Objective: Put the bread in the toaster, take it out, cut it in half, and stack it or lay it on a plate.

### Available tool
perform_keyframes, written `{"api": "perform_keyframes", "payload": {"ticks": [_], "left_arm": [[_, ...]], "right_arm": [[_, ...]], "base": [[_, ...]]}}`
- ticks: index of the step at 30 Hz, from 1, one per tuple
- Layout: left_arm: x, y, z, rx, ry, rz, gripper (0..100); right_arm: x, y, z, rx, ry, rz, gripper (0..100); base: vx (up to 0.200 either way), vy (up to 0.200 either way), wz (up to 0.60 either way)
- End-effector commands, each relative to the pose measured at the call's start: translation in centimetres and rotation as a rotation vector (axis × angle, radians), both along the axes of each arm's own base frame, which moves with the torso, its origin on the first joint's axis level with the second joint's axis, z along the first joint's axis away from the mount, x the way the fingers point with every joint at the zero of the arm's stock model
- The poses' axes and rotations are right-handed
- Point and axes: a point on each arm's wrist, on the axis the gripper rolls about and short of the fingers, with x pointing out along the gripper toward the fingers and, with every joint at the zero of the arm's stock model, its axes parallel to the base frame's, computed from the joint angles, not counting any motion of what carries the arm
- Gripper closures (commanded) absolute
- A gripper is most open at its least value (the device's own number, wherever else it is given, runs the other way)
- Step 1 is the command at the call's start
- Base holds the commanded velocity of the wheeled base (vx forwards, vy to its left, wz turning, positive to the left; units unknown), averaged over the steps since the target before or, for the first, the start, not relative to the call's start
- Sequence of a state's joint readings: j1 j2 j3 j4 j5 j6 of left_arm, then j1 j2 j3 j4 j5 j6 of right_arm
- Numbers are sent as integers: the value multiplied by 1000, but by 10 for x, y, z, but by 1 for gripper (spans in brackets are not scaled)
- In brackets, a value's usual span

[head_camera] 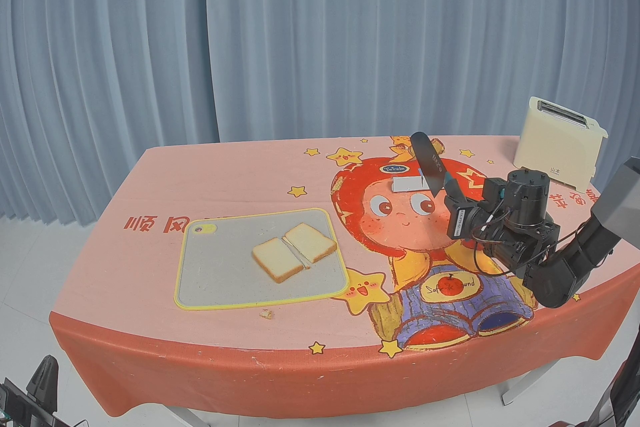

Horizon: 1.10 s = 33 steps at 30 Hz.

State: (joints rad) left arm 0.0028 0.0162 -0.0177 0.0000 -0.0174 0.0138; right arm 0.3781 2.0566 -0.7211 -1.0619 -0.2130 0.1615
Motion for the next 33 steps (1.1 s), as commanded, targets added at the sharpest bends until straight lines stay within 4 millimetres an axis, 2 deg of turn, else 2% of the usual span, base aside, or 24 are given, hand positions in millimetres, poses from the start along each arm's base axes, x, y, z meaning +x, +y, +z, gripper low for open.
{"api": "perform_keyframes", "payload": {"ticks": [1,27,33], "left_arm": [[0,0,-5,0,1,-1,100],[0,0,-5,0,1,1,100],[0,0,-5,0,1,-1,100]], "right_arm": [[-3,0,-1,-3,7,4,100],[1,-1,-6,-9,18,-3,100],[3,0,-13,-17,35,-3,100]], "base": [[0,0,0],[0,0,0],[0,0,0]]}}
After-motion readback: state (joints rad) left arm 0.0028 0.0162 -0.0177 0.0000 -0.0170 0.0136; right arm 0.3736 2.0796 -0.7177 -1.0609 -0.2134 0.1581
